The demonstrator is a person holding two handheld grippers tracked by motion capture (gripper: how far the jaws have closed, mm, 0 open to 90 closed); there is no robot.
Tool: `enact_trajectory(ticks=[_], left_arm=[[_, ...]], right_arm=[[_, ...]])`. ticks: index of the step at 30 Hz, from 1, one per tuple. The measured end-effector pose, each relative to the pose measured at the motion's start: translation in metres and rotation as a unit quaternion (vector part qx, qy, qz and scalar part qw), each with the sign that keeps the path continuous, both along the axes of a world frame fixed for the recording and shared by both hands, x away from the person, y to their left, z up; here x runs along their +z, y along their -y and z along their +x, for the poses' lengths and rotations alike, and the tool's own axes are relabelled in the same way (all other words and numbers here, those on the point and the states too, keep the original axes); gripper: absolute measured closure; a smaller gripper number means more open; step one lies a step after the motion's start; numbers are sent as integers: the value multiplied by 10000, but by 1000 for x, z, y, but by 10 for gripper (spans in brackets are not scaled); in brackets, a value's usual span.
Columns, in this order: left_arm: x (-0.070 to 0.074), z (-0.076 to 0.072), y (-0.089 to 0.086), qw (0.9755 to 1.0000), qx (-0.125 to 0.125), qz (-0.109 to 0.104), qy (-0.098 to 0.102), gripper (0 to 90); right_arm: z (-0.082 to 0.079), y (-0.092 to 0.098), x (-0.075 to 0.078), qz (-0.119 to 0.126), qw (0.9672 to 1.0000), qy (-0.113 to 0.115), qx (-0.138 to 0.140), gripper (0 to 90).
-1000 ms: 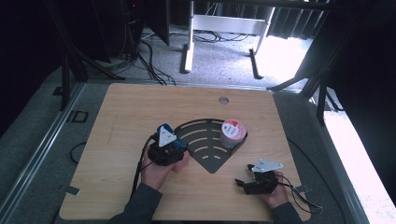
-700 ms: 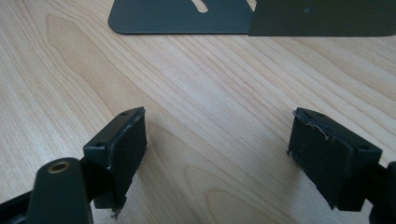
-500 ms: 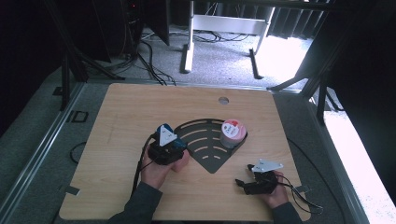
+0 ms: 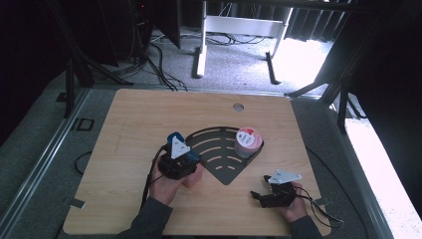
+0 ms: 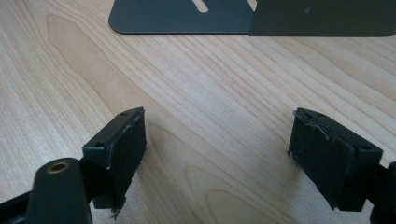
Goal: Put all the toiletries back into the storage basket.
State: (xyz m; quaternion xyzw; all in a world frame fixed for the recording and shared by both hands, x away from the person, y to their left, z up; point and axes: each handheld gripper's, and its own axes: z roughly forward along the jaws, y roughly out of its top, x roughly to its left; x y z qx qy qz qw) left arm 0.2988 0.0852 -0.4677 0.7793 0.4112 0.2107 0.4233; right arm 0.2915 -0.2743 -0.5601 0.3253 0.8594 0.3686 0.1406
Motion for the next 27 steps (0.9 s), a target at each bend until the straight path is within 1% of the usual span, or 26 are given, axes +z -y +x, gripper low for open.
enact_trajectory(ticks=[3,9,19,27], left_arm=[[2,-1,1,10000,-19,-6,12,529],[8,-5,4,9999,-145,-16,19,529],[12,-9,16,9993,-381,-9,12,529],[13,-8,28,9982,-605,-33,-8,529]], right_arm=[[0,0,0,-1,10000,0,1,187],[0,0,0,3,10000,-2,0,187],[0,0,0,1,10000,8,7,187],[0,0,0,0,10000,5,7,186]])
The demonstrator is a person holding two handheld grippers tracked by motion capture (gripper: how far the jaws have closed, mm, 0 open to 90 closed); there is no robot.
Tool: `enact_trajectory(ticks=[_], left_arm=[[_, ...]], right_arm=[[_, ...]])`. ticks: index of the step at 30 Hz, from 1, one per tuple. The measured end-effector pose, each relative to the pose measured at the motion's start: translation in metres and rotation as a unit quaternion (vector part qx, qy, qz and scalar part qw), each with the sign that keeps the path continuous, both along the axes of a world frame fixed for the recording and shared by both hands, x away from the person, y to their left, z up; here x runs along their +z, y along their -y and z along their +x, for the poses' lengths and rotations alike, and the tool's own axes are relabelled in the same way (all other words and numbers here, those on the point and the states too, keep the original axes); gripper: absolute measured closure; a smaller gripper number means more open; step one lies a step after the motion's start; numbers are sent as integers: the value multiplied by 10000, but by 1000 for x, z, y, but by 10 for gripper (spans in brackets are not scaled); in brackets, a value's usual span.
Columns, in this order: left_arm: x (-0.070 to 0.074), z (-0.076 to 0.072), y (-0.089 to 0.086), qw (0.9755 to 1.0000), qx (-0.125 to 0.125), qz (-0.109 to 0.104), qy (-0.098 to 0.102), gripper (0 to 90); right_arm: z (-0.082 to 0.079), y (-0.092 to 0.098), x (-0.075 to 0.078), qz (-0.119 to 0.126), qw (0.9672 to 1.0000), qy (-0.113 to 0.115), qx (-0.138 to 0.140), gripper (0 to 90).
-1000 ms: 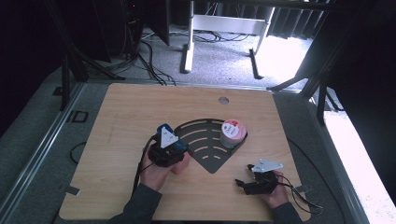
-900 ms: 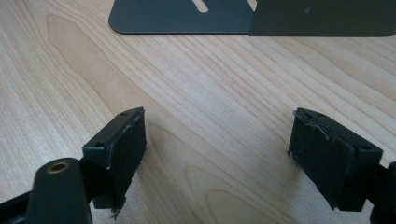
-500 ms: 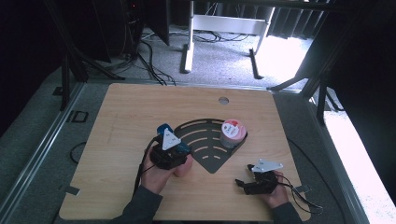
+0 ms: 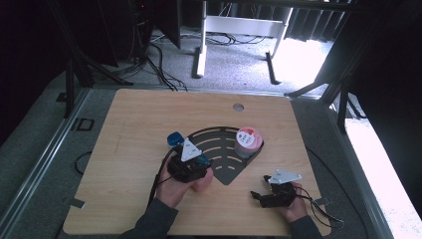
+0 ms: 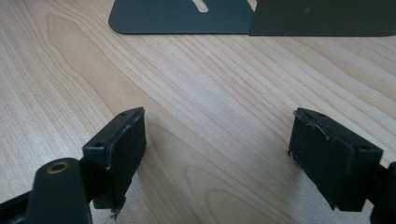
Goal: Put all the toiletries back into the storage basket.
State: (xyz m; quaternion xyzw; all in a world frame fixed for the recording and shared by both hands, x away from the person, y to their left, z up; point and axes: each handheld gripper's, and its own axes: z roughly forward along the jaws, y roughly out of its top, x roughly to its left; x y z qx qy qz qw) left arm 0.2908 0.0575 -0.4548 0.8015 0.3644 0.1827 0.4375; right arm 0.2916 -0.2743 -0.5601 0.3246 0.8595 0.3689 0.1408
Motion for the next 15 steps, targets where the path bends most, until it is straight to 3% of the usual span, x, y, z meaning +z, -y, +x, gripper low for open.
enact_trajectory(ticks=[15], left_arm=[[0,3,19,9994,-322,-93,-3,529]], right_arm=[[0,0,0,-4,10000,-7,9,185]])
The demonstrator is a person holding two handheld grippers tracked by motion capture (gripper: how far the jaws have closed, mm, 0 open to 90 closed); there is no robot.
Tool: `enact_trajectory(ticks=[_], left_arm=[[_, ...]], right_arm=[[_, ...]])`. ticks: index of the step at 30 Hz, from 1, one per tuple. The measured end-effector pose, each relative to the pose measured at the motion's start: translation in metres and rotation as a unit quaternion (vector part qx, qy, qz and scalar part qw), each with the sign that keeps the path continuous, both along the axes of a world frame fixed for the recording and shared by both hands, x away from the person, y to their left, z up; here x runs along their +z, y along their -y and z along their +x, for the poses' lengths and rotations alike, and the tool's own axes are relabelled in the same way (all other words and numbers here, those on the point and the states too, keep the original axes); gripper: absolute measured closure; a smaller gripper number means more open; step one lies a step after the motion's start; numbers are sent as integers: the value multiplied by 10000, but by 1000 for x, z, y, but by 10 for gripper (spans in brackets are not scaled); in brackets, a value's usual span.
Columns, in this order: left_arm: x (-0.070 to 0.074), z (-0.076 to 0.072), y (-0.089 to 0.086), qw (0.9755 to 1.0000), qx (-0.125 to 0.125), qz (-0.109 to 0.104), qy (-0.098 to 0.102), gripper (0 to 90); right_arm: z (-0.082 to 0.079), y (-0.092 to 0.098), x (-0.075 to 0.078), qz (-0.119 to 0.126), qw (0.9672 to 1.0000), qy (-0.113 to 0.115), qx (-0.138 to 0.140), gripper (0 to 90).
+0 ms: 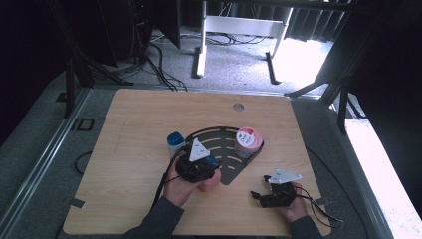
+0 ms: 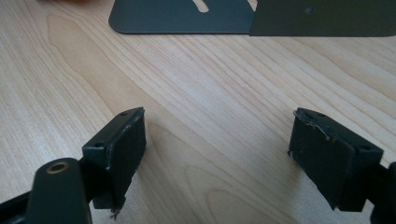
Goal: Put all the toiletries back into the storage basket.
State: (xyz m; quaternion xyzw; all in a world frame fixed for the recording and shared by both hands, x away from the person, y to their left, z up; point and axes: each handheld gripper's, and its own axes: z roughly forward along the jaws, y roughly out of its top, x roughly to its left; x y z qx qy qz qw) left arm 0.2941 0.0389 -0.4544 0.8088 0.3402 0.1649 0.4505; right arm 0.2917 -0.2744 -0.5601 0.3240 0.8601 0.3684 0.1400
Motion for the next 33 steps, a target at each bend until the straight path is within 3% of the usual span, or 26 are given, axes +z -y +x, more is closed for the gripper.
enact_trajectory(ticks=[14,33], left_arm=[[3,5,15,9997,-216,-60,14,529],[0,21,25,9999,-69,-143,20,529]], right_arm=[[0,0,0,8,10000,0,-4,185],[0,0,0,1,10000,4,3,184]])
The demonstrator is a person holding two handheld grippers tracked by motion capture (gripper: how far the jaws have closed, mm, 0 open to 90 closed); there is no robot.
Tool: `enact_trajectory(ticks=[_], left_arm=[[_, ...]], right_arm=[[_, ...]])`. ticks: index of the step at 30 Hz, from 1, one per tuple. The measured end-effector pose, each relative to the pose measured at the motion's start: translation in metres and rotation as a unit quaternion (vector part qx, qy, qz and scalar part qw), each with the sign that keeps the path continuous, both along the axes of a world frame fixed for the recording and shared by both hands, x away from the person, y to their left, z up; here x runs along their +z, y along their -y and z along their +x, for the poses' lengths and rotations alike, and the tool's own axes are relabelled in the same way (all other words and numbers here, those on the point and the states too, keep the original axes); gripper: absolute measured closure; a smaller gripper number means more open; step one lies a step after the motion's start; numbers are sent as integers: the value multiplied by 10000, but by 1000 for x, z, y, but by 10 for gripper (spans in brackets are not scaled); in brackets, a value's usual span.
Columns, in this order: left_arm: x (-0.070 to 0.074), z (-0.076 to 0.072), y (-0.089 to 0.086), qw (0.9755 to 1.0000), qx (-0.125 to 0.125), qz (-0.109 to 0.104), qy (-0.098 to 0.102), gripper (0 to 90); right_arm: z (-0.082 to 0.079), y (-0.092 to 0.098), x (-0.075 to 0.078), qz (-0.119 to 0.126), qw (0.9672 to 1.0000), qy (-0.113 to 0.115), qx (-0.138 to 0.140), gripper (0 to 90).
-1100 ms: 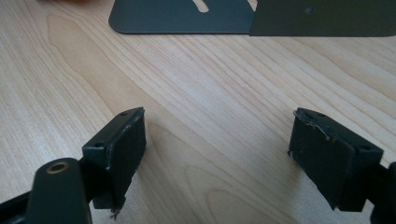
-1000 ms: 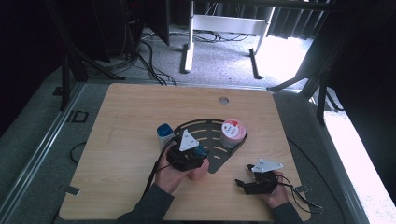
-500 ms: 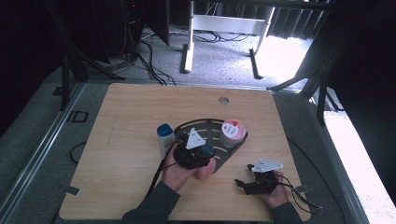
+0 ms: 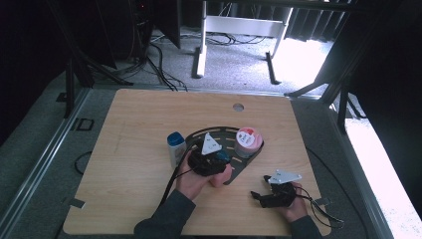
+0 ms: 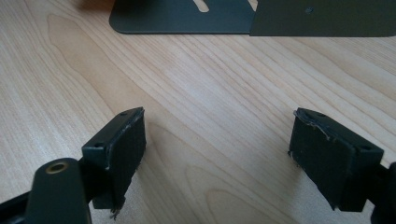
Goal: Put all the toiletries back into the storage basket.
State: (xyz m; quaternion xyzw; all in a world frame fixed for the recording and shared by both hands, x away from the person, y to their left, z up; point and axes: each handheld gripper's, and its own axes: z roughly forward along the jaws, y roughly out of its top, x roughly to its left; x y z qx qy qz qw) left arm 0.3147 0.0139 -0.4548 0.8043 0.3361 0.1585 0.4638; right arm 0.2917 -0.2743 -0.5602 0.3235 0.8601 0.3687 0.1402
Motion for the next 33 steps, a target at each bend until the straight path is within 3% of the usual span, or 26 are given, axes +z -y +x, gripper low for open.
enact_trajectory(ticks=[33], left_arm=[[-1,35,11,9991,413,67,36,530]], right_arm=[[0,0,0,-6,10000,5,9,183]])
